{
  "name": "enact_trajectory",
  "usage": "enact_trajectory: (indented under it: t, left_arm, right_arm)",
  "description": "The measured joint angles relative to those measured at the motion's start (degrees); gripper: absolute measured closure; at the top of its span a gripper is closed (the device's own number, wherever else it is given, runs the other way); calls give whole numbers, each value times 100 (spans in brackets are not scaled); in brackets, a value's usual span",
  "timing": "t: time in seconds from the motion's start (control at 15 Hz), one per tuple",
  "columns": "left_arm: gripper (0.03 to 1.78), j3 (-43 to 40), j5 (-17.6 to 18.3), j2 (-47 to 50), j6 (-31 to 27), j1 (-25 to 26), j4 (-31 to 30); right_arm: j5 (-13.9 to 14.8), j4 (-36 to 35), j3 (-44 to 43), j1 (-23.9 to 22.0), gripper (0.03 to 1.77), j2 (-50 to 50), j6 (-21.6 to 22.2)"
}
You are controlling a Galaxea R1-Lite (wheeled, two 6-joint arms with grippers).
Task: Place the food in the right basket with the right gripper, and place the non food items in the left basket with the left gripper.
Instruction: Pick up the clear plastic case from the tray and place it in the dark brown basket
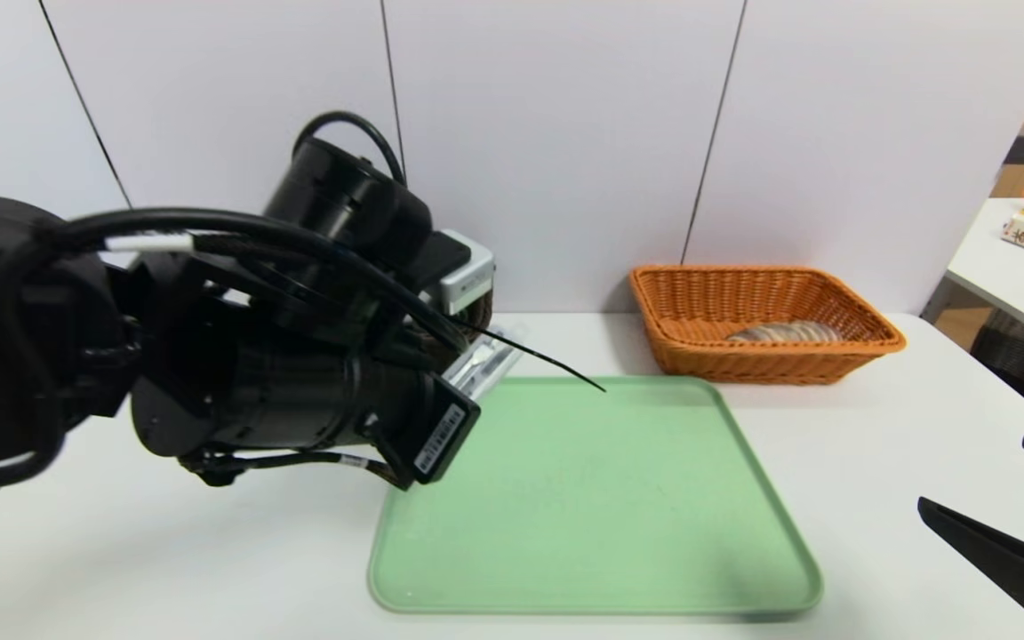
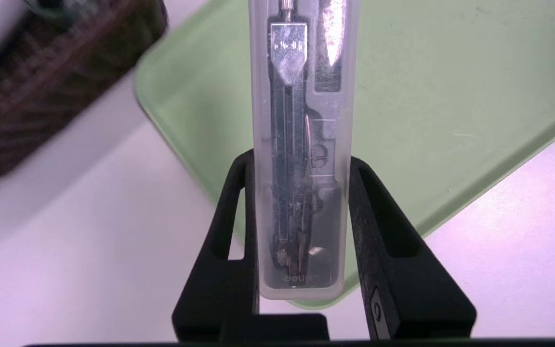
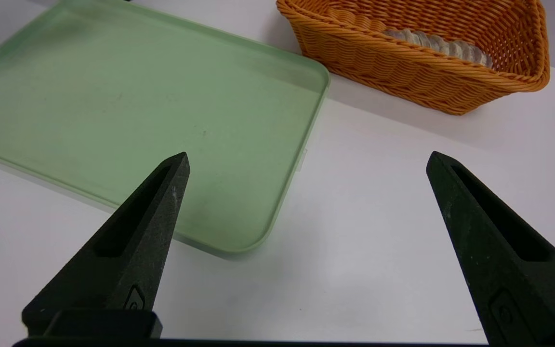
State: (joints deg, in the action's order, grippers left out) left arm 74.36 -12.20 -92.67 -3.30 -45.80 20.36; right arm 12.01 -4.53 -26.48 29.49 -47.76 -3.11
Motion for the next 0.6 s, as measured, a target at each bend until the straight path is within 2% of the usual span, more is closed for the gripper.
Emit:
enact_trajectory:
  t: [0.13,0.33,0.4,0.6]
  left_arm:
    - [124,152,199,227,-940,313,-7]
    - [124,400,763,411,-2252,906,1]
    - [124,527,877,423,-2575,1074,22]
    - [124,894,1231,325,-3018,1432,39]
  right_arm:
    - [-5,2,2,2,10,20,2]
    - [-11,2,44,9,10,63,-2]
    - [-13,0,49,11,10,83,-2]
    - [-11,2,62,11,10,132,0]
